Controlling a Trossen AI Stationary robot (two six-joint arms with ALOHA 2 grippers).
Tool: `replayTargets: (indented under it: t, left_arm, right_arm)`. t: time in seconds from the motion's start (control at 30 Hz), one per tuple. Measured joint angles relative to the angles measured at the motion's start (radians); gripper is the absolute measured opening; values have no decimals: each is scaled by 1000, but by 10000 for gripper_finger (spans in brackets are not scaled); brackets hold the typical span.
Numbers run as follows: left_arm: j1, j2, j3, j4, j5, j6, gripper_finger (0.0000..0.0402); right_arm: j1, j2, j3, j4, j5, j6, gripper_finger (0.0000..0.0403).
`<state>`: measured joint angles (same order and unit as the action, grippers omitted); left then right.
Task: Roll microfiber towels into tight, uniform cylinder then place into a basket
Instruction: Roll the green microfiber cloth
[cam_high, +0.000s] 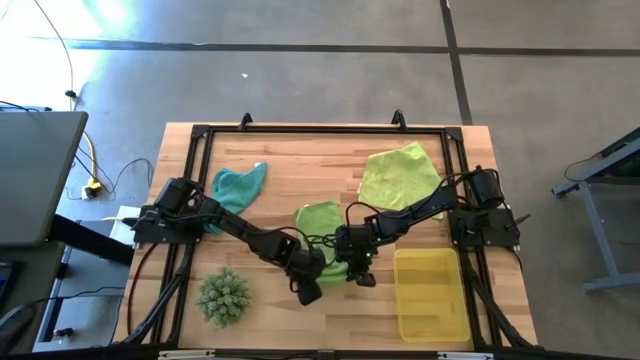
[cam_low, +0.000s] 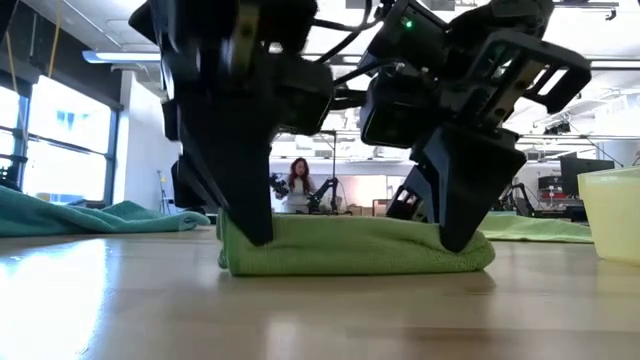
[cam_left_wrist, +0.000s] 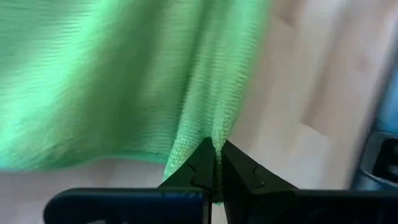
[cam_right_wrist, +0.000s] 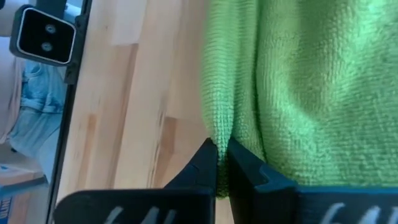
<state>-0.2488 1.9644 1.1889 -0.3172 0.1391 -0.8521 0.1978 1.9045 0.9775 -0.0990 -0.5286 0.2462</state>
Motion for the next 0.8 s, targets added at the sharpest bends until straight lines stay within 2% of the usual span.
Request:
replayTargets:
  t: [0.1, 0.3, 0.5, 0.6, 0.7, 0.8]
  left_arm:
    - [5, 19, 4, -25, -35, -30, 5]
    - [6, 40, 5, -21, -17, -35, 5]
    - [3, 39, 4, -18, 17, -65, 5]
    - [-3, 40, 2, -8, 71, -99, 5]
    - [-8, 43, 2, 25, 116, -117, 5]
    - [-6, 43, 0, 46, 135, -134, 5]
  right_arm:
    - [0, -1, 0, 2, 11, 0, 2]
    - [-1, -1, 0, 1, 22, -16, 15]
    - [-25, -60, 0, -89, 30, -99, 83]
    - [-36, -115, 0, -160, 32, -163, 112]
    - [-27, -184, 0, -218, 98, -258, 119]
    - [20, -249, 0, -233, 228, -365, 114]
